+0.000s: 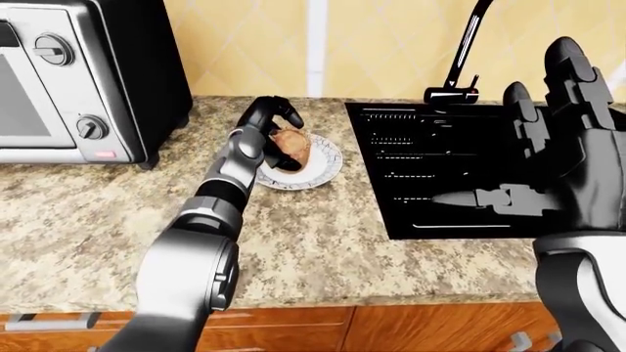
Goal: Place the pastries on the plates.
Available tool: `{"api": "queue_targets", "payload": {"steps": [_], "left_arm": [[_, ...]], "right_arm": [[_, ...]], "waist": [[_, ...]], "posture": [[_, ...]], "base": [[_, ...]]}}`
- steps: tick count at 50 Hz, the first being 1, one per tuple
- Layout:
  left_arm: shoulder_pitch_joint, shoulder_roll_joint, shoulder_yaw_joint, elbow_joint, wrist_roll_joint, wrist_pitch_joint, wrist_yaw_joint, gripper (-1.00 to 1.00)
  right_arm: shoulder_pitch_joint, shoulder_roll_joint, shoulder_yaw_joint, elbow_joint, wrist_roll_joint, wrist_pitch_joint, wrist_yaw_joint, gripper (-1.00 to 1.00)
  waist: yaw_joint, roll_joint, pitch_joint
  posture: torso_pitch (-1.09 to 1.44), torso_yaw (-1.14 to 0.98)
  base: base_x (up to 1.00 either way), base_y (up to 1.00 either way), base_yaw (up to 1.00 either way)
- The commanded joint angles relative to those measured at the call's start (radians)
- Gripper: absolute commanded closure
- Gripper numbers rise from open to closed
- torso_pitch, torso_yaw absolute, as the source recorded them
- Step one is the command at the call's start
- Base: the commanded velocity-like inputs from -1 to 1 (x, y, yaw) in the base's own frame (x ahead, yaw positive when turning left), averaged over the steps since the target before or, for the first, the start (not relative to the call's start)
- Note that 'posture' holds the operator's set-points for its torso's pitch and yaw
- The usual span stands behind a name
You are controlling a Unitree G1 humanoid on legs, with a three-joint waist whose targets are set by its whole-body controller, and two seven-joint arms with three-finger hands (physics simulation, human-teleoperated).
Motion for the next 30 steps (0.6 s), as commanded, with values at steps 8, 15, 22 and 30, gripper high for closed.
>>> {"api": "queue_targets", "payload": {"steps": [8, 15, 22, 30], "left_arm": [[-0.034, 0.005, 0.008, -0.043, -0.005, -0.026, 0.014, 0.9], [-0.03, 0.003, 0.007, -0.041, -0.002, -0.029, 0.014, 0.66], [-0.026, 0.002, 0.008, -0.039, 0.001, -0.035, 0.019, 0.56], [-0.024, 0.0, 0.007, -0.038, 0.007, -0.032, 0.012, 0.27]], "right_arm": [[-0.014, 0.0, -0.002, -0.015, -0.02, -0.034, 0.008, -1.0], [-0.013, 0.002, -0.004, -0.017, -0.028, -0.033, 0.016, -1.0], [-0.014, 0.002, -0.007, -0.019, -0.03, -0.029, 0.019, -1.0], [-0.028, -0.003, -0.014, -0.02, -0.025, -0.015, 0.02, -1.0]], "waist": [[0.0, 0.0, -0.024], [-0.001, 0.001, -0.026], [-0.002, 0.001, -0.028], [-0.002, 0.002, -0.029]], "posture": [[-0.14, -0.01], [-0.14, -0.01], [-0.14, -0.01], [-0.14, -0.01]], "base": [[0.0, 0.0, 0.0], [0.0, 0.0, 0.0], [0.0, 0.0, 0.0], [0.0, 0.0, 0.0]]}}
